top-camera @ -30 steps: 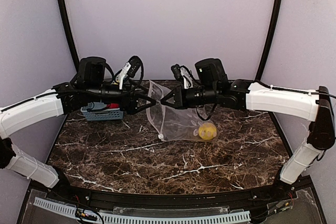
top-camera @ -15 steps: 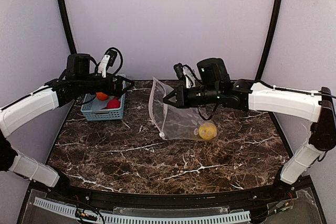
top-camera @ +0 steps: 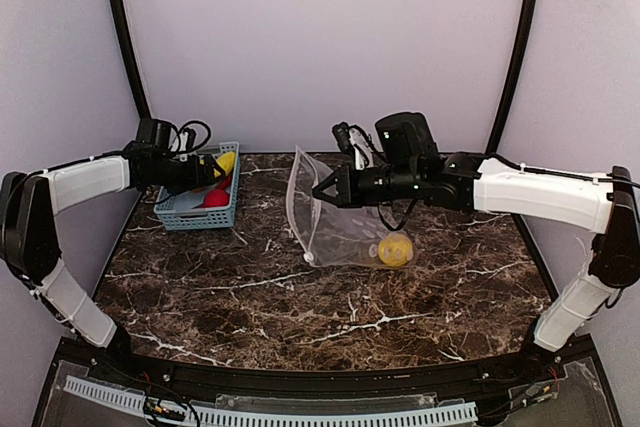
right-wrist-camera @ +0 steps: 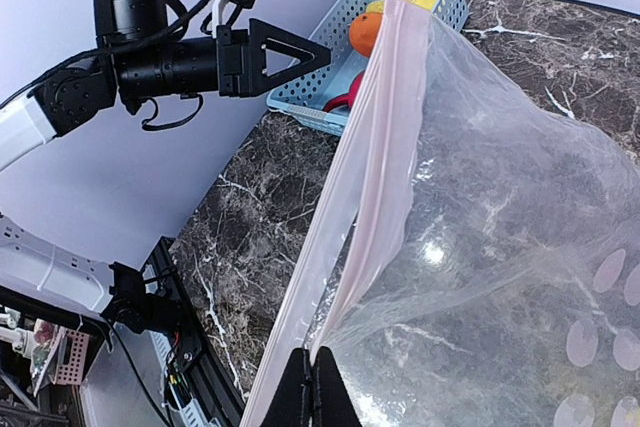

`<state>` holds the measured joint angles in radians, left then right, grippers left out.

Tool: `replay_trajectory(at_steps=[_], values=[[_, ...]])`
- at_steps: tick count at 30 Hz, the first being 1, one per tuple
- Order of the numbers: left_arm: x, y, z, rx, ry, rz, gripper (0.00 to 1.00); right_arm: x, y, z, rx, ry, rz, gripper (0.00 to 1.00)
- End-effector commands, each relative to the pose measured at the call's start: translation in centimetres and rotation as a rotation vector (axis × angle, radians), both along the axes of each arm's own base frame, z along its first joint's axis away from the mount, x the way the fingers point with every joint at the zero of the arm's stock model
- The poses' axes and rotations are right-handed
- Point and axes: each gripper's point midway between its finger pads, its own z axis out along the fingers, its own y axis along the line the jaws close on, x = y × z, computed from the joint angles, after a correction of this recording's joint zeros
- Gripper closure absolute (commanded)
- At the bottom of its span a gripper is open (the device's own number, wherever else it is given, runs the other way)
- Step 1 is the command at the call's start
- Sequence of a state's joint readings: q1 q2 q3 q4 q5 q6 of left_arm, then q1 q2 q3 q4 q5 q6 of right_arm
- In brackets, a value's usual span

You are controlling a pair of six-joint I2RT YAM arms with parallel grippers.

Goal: Place the food in the zip-top bag and seal the zipper
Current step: Pick up the fake fruit from the bin.

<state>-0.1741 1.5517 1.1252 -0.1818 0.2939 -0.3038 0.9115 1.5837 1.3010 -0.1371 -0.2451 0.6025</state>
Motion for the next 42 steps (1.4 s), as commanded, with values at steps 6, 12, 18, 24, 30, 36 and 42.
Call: replay_trajectory(at_steps=[6,12,18,24,30,36,42], values=[[1.7,3.0,-3.1,-0.017,0.104,0.093,0.18,-0.2,-0.6,-0.2,-0.016,-0.015,-0.008,1.00],[3.0,4.3,-5.3,0.074,0.159,0.113,0.22,-0.2,-0.6,-0.3,-0.017,-0.014,-0.004,1.00],[3.8,4.5,-7.0,0.088,0.200,0.099,0.26,-0.1,-0.2,-0.7,-0.015,-0.007,0.003,1.00],[4.0,3.8,-8.8,0.074,0.255,0.065,0.26,0.0,0.5,-1.0,-0.016,0.004,0.024,1.00],[3.8,3.2,-9.8,0.059,0.279,0.034,0.21,-0.1,0.6,-1.0,-0.017,0.002,0.026,1.00],[3.6,2.7,-10.5,0.074,0.302,0.011,0.17,-0.1,0.5,-1.3,-0.020,0.009,0.026,1.00],[3.5,2.9,-11.1,0.098,0.317,0.013,0.16,-0.1,0.5,-1.4,-0.018,0.011,0.025,1.00]])
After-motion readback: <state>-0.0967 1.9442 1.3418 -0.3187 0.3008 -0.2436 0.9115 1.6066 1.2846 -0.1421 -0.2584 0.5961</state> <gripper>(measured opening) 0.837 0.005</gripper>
